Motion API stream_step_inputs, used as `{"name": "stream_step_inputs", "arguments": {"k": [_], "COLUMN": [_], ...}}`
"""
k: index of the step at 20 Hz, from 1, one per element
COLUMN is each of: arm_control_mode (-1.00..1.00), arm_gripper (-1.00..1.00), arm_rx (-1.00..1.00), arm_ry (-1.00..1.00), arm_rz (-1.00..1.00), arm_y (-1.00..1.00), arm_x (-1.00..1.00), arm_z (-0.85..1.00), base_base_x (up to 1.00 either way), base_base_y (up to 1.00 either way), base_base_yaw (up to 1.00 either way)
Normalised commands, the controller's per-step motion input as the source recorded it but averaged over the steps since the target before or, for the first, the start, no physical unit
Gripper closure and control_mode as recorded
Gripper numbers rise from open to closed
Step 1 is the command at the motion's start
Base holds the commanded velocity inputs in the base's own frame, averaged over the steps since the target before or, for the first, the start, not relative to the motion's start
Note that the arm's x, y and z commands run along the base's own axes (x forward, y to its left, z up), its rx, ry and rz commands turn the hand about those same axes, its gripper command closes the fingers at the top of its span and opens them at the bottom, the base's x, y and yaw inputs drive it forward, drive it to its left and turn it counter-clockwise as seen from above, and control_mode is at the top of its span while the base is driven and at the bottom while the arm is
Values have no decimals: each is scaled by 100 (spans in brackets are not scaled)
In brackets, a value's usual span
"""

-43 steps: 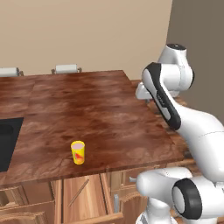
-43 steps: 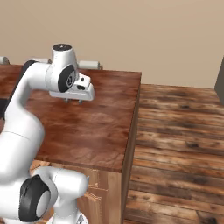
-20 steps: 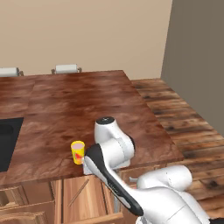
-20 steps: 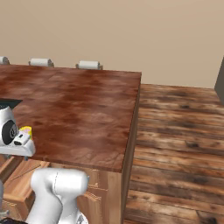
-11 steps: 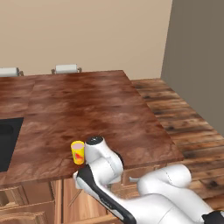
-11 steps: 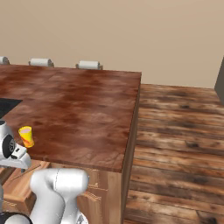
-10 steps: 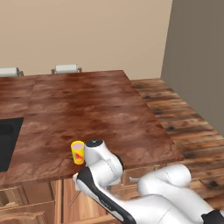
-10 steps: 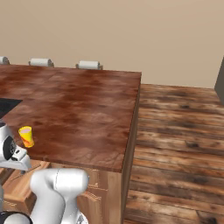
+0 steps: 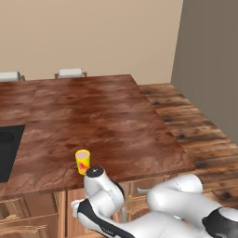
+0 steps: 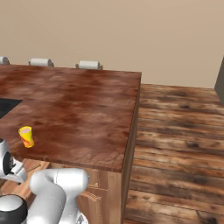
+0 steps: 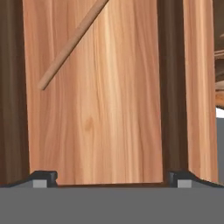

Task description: Pick up the straw from the left drawer and put it inside the smoothie cup.

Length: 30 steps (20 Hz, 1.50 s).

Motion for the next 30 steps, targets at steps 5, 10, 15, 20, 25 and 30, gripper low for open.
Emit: {"name": "stream_step_inputs", "arguments": {"k": [5, 10, 15, 20, 25, 30], "arm_control_mode": [-100, -100, -100, -100, -100, -100], "arm_gripper": [-100, -100, -100, -100, -100, -100], "arm_rx": [0, 0, 0, 0, 0, 0], "arm_ry": [2, 7, 12, 5, 0, -1], "arm_rz": [0, 0, 0, 0, 0, 0], "arm_y": [19, 13, 14, 5, 6, 10], "arm_x": [0, -7, -24, -63, -96, -100], "arm_z": [-22, -28, -36, -18, -2, -1], "base_base_x": [0, 0, 0, 0, 0, 0], "base_base_y": [0, 0, 0, 0, 0, 0], "base_base_yaw": [0, 0, 0, 0, 0, 0]}}
